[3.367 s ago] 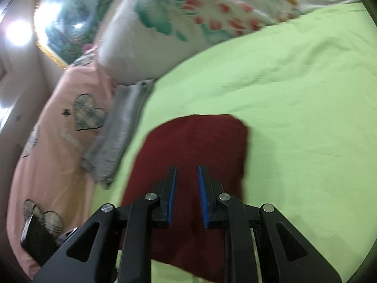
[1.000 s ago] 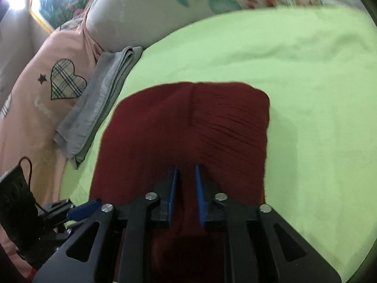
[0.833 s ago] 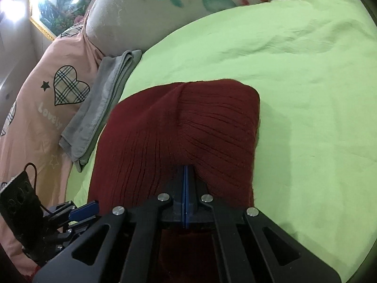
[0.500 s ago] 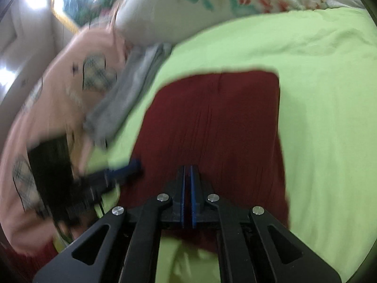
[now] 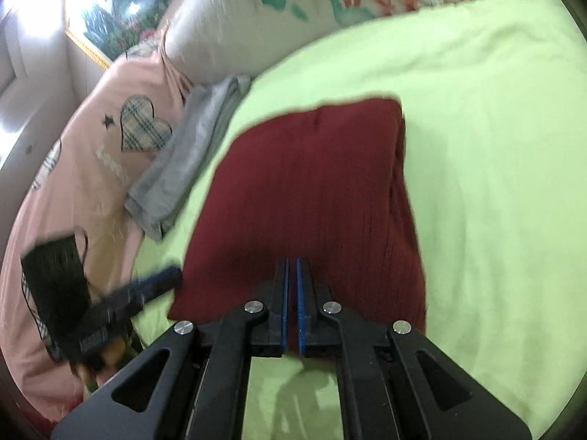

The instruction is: Fold large clothes

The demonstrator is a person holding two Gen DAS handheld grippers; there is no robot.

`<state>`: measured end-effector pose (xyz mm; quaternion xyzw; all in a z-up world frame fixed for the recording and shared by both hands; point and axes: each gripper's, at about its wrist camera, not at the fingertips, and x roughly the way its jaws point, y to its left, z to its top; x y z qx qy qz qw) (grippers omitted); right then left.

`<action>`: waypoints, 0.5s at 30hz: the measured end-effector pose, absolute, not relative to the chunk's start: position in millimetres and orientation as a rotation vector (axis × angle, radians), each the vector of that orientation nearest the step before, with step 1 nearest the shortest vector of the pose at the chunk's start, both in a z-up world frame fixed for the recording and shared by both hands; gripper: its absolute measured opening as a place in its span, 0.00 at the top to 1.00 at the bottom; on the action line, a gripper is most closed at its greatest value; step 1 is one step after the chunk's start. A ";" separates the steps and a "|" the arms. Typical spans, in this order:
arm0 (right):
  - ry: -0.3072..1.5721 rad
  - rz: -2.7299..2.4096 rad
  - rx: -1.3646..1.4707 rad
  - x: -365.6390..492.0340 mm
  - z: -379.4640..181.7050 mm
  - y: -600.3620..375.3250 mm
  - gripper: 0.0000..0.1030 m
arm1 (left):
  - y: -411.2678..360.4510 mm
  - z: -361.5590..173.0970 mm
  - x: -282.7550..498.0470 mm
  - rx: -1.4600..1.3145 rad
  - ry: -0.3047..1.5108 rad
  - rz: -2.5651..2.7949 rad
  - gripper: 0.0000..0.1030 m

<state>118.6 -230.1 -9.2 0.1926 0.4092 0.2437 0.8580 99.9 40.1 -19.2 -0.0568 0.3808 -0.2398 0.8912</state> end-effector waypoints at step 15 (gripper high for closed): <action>0.905 0.386 0.398 158.2 -13.5 -241.4 0.96 | 15.1 -57.7 113.0 -0.064 0.928 -0.464 0.94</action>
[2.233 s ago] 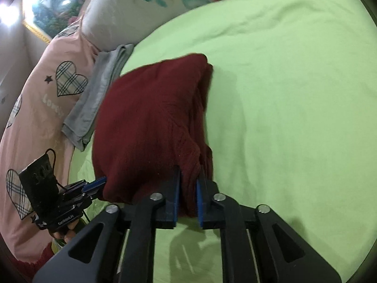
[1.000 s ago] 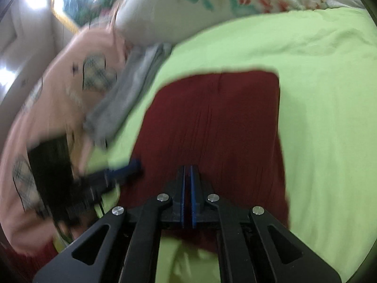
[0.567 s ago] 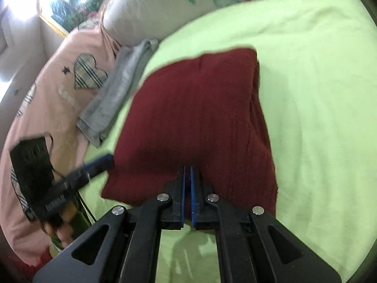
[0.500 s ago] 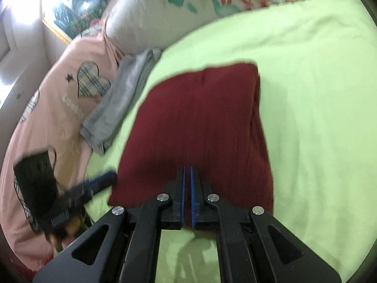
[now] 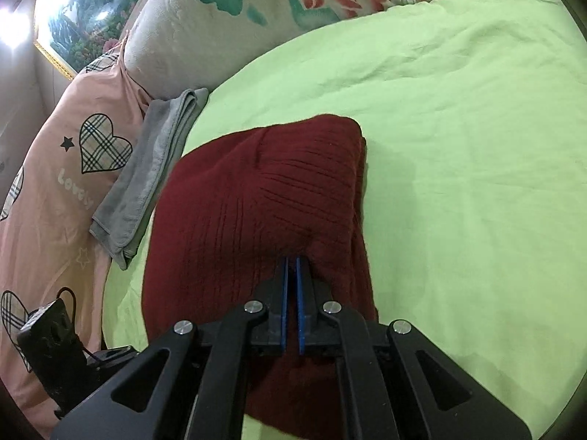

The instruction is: Fold large clothes

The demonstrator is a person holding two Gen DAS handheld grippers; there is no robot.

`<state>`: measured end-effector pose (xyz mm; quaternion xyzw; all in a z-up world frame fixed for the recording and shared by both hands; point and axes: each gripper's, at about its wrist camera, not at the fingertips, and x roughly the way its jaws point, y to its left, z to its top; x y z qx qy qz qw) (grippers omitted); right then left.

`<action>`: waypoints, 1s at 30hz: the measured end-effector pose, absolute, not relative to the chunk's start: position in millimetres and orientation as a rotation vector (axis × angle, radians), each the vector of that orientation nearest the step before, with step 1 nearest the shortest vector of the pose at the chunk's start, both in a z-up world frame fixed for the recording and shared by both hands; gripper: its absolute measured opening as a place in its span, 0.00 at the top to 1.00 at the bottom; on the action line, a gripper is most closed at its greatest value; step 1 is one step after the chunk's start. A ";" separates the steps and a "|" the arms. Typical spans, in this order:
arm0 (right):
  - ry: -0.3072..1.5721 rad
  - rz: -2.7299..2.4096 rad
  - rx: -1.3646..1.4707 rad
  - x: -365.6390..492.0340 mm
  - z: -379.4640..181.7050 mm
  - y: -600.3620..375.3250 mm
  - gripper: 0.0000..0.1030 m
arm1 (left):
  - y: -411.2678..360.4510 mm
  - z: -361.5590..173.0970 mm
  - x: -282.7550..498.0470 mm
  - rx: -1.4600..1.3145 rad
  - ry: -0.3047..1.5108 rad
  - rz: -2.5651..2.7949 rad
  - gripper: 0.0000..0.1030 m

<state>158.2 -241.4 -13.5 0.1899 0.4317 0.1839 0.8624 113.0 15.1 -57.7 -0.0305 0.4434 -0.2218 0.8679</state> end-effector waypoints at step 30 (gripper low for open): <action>0.874 0.441 0.402 58.4 0.9 -241.0 0.59 | 24.7 -13.5 50.3 -0.027 0.861 -0.128 0.40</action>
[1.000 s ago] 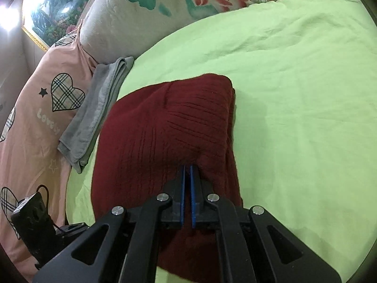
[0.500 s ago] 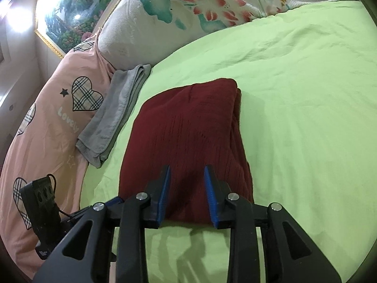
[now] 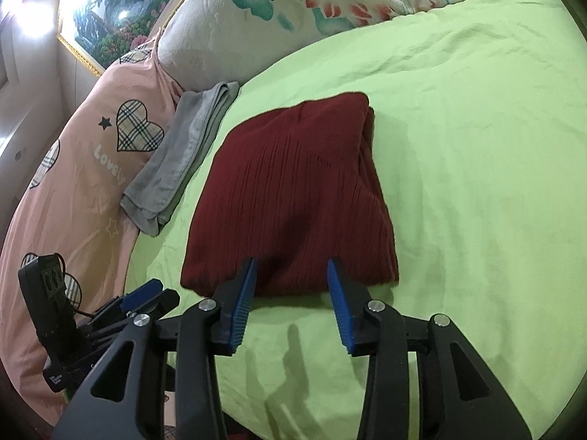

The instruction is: Fold large clothes

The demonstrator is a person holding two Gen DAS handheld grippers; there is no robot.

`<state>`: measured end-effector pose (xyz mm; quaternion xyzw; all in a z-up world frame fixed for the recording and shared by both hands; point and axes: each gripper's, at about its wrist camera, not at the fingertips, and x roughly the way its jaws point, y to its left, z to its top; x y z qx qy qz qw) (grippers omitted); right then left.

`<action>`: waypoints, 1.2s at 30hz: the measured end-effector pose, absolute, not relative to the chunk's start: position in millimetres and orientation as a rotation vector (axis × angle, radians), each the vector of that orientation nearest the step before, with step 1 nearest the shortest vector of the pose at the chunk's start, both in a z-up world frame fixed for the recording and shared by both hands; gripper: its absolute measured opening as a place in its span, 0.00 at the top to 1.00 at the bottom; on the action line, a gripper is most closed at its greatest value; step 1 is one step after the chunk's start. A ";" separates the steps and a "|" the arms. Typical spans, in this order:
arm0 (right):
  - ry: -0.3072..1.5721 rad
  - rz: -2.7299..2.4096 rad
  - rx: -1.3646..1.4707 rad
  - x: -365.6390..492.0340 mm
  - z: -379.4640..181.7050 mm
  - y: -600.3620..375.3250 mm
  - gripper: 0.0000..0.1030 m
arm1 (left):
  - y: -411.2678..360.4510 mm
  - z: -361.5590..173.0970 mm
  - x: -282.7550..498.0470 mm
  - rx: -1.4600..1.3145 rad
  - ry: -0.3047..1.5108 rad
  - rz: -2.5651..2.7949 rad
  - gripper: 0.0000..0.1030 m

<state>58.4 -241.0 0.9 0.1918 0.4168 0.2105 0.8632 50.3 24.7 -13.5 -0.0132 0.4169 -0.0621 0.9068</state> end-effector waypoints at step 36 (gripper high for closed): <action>0.939 0.394 0.464 226.3 -14.1 -253.3 0.87 | 67.8 -27.5 177.6 -0.212 0.931 -0.115 0.21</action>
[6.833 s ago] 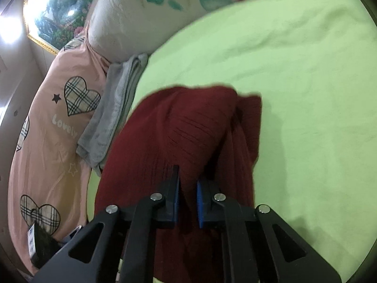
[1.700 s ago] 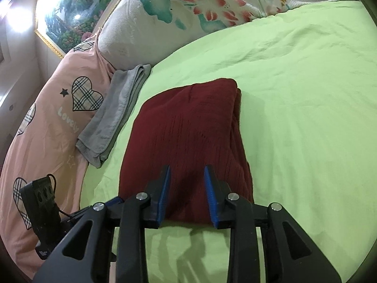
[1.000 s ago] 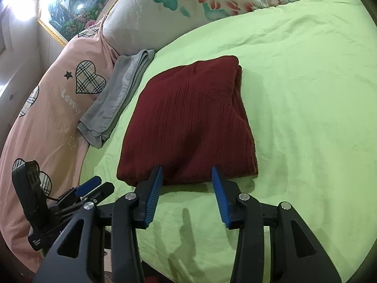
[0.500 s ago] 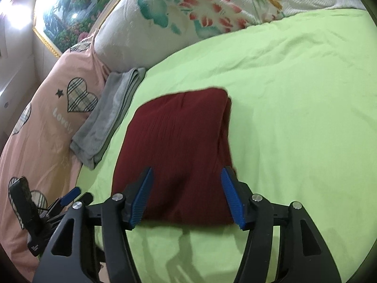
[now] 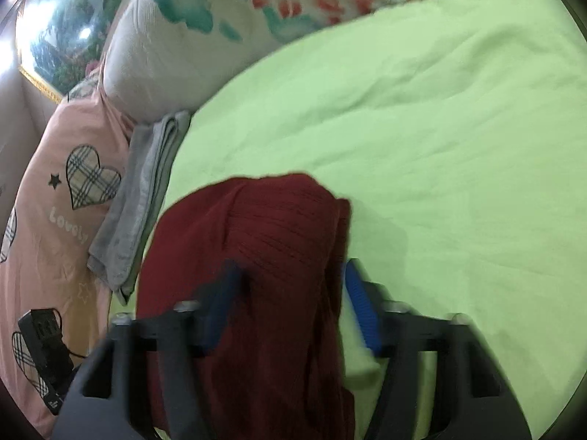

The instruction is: Fold large clothes

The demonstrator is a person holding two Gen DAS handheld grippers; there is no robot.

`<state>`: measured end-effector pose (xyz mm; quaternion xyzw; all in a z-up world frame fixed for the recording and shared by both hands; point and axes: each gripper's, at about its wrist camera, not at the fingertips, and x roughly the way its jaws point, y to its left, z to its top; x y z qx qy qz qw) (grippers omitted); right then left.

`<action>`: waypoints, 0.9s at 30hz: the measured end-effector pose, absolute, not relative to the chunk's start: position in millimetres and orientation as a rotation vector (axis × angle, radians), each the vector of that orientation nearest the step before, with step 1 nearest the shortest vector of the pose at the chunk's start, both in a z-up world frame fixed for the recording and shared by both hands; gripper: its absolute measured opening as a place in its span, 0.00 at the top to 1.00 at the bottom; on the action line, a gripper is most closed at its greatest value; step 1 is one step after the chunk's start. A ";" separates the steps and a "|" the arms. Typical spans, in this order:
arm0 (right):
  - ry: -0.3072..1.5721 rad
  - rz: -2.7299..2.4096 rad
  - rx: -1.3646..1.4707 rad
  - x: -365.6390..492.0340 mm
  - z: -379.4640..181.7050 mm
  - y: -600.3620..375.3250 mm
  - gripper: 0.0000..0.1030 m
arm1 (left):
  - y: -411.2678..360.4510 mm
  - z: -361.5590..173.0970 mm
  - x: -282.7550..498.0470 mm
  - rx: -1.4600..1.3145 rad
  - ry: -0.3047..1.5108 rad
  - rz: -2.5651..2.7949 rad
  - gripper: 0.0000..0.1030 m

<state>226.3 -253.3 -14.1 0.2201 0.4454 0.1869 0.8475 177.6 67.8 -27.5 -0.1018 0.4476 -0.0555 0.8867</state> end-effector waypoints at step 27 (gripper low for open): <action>0.809 0.338 0.414 132.5 26.8 -257.4 0.42 | 51.4 -22.1 151.9 -0.118 0.888 -0.136 0.36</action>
